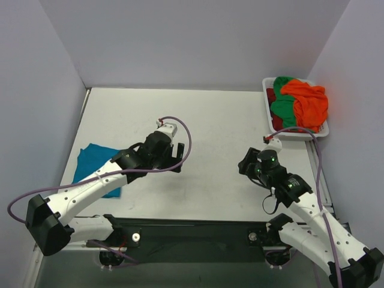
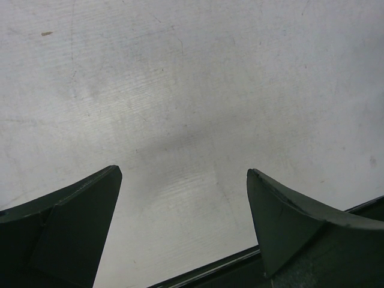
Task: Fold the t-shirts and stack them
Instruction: Put the neatly folded tshirt into the corner of the board with the left arm
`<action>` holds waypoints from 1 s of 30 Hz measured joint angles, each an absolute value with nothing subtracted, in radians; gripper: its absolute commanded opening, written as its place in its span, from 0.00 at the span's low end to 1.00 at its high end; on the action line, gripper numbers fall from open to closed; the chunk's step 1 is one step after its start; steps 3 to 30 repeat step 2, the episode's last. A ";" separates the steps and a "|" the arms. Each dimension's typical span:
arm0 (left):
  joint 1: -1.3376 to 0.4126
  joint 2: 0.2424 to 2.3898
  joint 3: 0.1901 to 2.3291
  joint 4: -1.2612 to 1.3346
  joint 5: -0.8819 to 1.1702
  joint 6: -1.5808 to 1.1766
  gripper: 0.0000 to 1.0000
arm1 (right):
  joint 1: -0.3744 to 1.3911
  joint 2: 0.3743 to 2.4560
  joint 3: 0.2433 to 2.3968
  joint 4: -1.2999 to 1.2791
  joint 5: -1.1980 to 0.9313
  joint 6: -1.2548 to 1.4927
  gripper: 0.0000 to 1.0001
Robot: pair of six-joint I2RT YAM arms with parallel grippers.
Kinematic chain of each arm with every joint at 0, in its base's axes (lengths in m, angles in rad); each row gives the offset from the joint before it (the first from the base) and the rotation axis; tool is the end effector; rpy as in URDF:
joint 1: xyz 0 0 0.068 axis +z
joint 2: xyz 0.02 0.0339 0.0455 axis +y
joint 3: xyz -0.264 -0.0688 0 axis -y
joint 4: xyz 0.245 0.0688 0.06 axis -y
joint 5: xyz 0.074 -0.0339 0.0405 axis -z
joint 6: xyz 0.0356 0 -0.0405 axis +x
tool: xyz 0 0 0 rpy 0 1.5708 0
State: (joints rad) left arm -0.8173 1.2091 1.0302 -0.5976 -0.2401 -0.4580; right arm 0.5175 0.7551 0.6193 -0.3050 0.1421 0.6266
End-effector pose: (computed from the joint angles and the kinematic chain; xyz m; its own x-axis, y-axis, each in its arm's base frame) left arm 0.1812 -0.1808 0.2998 -0.6920 0.1099 -0.7135 0.3193 0.9330 -0.1659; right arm 0.1567 0.0834 0.2741 -0.5223 0.3707 -0.7680 -0.0891 0.8720 0.4814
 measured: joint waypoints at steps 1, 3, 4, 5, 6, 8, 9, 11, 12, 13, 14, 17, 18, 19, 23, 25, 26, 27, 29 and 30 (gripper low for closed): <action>-0.817 1.209 1.030 -0.598 -0.240 -0.458 0.97 | 0.515 0.755 0.619 -0.305 0.142 0.626 0.48; -0.817 1.209 1.030 -0.598 -0.240 -0.458 0.97 | 0.512 0.754 0.617 -0.305 0.142 0.626 0.48; -0.817 1.209 1.030 -0.598 -0.240 -0.458 0.97 | 0.512 0.754 0.617 -0.305 0.142 0.626 0.48; -0.817 1.209 1.030 -0.598 -0.240 -0.458 0.97 | 0.512 0.754 0.617 -0.305 0.142 0.626 0.48; -0.817 1.209 1.030 -0.598 -0.240 -0.458 0.97 | 0.512 0.754 0.617 -0.305 0.142 0.626 0.48; -0.817 1.209 1.030 -0.598 -0.240 -0.458 0.97 | 0.512 0.754 0.617 -0.305 0.142 0.626 0.48; -0.817 1.209 1.030 -0.598 -0.240 -0.458 0.97 | 0.512 0.754 0.617 -0.305 0.142 0.626 0.48; -0.817 1.209 1.030 -0.598 -0.240 -0.458 0.97 | 0.512 0.754 0.617 -0.305 0.142 0.626 0.48; -0.817 1.209 1.030 -0.598 -0.240 -0.458 0.97 | 0.512 0.754 0.617 -0.305 0.142 0.626 0.48; -0.817 1.209 1.030 -0.598 -0.240 -0.458 0.97 | 0.512 0.754 0.617 -0.305 0.142 0.626 0.48; -0.817 1.209 1.030 -0.598 -0.240 -0.458 0.97 | 0.512 0.754 0.617 -0.305 0.142 0.626 0.48; -0.817 1.209 1.030 -0.598 -0.240 -0.458 0.97 | 0.512 0.754 0.617 -0.305 0.142 0.626 0.48; -0.817 1.209 1.030 -0.598 -0.240 -0.458 0.97 | 0.512 0.754 0.617 -0.305 0.142 0.626 0.48; -0.817 1.209 1.030 -0.598 -0.240 -0.458 0.97 | 0.512 0.754 0.617 -0.305 0.142 0.626 0.48; -0.817 1.209 1.030 -0.598 -0.240 -0.458 0.97 | 0.512 0.754 0.617 -0.305 0.142 0.626 0.48; -0.817 1.209 1.030 -0.598 -0.240 -0.458 0.97 | 0.512 0.754 0.617 -0.305 0.142 0.626 0.48; -0.817 1.209 1.030 -0.598 -0.240 -0.458 0.97 | 0.512 0.754 0.617 -0.305 0.142 0.626 0.48; -0.817 1.209 1.030 -0.598 -0.240 -0.458 0.97 | 0.512 0.754 0.617 -0.305 0.142 0.626 0.48; -0.817 1.209 1.030 -0.598 -0.240 -0.458 0.97 | 0.512 0.754 0.617 -0.305 0.142 0.626 0.48; -0.817 1.209 1.030 -0.598 -0.240 -0.458 0.97 | 0.512 0.754 0.617 -0.305 0.142 0.626 0.48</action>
